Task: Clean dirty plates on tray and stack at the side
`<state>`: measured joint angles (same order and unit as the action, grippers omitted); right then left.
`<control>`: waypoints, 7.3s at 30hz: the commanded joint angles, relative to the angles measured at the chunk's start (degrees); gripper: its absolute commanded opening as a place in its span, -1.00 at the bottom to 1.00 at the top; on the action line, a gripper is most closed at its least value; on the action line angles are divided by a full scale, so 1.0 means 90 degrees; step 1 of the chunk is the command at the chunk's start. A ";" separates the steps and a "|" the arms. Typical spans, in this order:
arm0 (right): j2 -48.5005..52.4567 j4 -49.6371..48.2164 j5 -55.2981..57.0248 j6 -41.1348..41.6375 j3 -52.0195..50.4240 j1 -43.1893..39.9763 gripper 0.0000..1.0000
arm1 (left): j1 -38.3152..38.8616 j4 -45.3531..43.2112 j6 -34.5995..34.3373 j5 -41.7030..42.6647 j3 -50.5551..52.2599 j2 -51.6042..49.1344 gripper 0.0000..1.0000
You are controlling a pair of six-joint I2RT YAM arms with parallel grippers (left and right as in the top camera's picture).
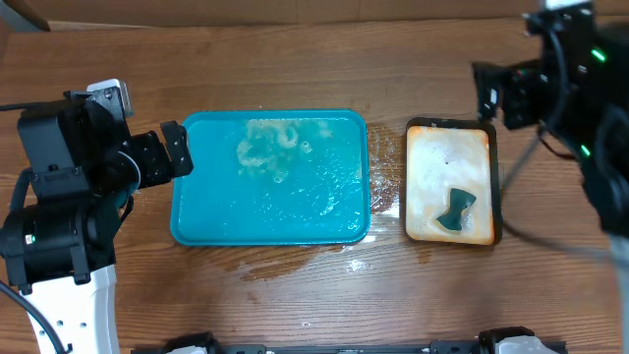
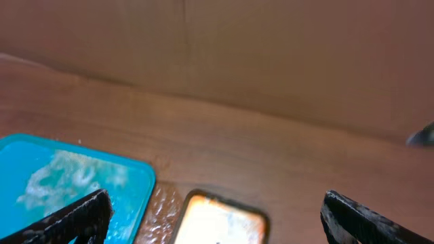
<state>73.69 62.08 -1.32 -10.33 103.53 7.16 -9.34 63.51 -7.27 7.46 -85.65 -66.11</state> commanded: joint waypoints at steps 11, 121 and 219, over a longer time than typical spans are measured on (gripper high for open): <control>-0.1574 -0.0010 -0.0058 -0.0352 0.0131 -0.0012 1.00 | 0.0017 0.0432 0.0119 -0.0058 -0.0085 0.0024 0.99; -0.8162 -0.5695 -0.0255 0.2103 -1.0771 -0.0231 1.00 | 0.0019 0.0631 0.0119 -0.0058 -0.0085 0.0019 1.00; -0.8162 -0.5588 0.0022 0.2103 -1.1115 -0.0226 1.00 | 0.0112 -0.6356 0.2084 0.2193 0.9129 0.7327 1.00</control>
<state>0.69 12.03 -1.85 8.36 3.62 5.32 -8.23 6.22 18.63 29.52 -4.64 -1.08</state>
